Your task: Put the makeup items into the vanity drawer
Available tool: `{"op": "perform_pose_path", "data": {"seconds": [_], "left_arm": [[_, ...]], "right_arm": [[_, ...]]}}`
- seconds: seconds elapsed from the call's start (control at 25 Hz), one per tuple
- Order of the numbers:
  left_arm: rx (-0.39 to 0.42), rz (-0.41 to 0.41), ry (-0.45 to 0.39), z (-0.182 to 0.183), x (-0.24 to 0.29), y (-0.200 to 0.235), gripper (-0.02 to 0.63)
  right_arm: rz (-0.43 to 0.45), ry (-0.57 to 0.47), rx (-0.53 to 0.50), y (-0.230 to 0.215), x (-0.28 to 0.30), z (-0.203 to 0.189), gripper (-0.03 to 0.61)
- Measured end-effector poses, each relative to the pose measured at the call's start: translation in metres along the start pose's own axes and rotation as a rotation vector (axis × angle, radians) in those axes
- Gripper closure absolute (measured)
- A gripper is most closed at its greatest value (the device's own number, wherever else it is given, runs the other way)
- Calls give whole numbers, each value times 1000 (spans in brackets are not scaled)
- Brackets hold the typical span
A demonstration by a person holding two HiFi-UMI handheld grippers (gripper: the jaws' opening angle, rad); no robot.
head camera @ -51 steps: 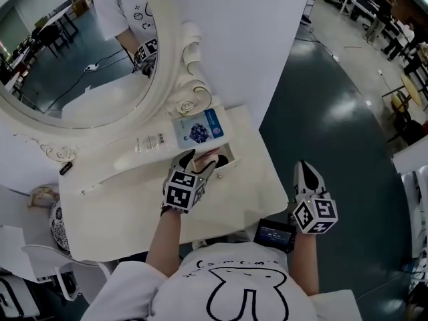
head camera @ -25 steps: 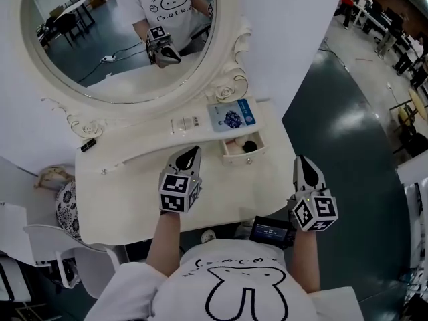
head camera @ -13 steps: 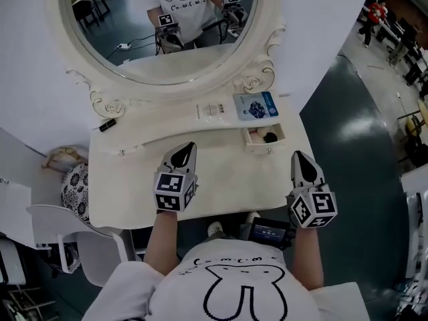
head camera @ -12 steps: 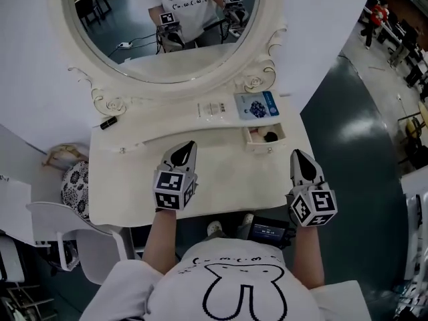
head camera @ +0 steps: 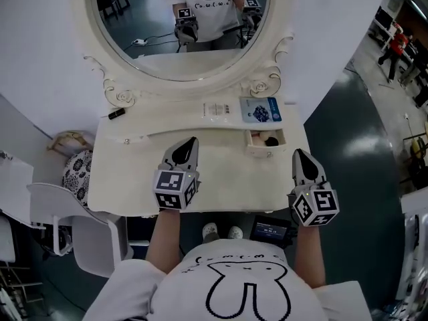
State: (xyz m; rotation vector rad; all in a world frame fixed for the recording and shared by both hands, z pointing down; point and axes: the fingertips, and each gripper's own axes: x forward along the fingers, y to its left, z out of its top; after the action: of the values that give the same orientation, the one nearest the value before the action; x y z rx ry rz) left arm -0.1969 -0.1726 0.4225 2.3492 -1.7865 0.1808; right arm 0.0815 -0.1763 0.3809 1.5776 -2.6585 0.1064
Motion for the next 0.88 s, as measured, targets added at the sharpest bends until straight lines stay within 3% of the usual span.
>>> {"op": "perform_pose_path", "data": {"seconds": [0.88], "left_arm": [[77,-3,-32,22,6,-43,594]], "right_arm": [[25,-32,4,-24,-18,8,566]]}}
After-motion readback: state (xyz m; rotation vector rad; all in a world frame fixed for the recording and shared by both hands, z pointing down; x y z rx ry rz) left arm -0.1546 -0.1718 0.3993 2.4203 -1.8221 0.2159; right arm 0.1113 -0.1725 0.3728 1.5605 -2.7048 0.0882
